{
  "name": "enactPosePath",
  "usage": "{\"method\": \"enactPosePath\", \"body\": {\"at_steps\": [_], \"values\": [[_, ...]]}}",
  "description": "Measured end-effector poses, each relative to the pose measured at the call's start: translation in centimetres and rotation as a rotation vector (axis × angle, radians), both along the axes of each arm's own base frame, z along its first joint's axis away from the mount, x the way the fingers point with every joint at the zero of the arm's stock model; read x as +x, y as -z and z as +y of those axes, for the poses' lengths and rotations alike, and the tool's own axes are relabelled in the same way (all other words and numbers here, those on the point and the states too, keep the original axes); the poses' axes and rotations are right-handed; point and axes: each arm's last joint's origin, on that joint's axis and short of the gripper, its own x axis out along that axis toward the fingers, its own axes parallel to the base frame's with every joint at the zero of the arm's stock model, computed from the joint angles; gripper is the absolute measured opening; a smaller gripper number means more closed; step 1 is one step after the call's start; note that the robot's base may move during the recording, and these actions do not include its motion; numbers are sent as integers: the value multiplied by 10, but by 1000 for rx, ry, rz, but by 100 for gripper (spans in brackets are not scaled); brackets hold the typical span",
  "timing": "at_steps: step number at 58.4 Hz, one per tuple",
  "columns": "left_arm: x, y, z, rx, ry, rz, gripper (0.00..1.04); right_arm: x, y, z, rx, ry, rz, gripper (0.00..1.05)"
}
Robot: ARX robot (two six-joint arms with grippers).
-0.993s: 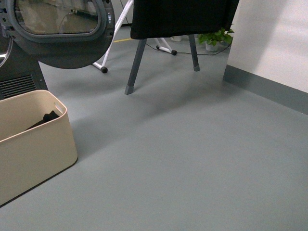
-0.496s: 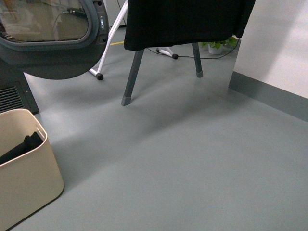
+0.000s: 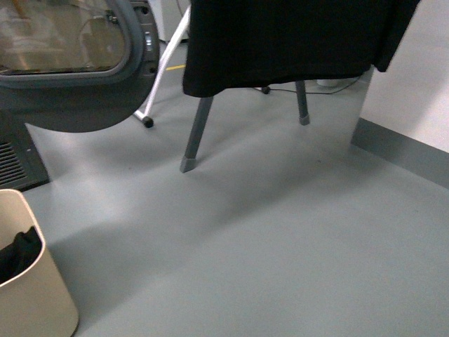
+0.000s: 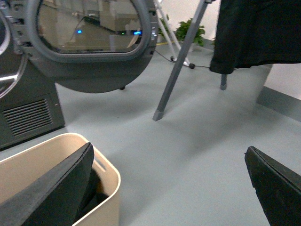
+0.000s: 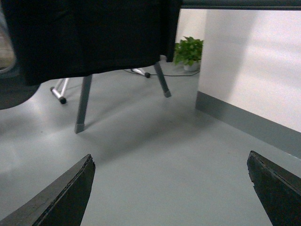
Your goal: Move hamper under clothes hanger
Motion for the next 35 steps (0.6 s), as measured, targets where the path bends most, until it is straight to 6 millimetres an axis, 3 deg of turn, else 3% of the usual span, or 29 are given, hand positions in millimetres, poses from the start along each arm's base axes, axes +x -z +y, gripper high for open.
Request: {"method": "enactPosePath", "body": {"at_steps": [35], "values": [[0, 0, 0, 0, -5, -2, 98, 0, 0, 0, 0, -6, 0, 97]]}}
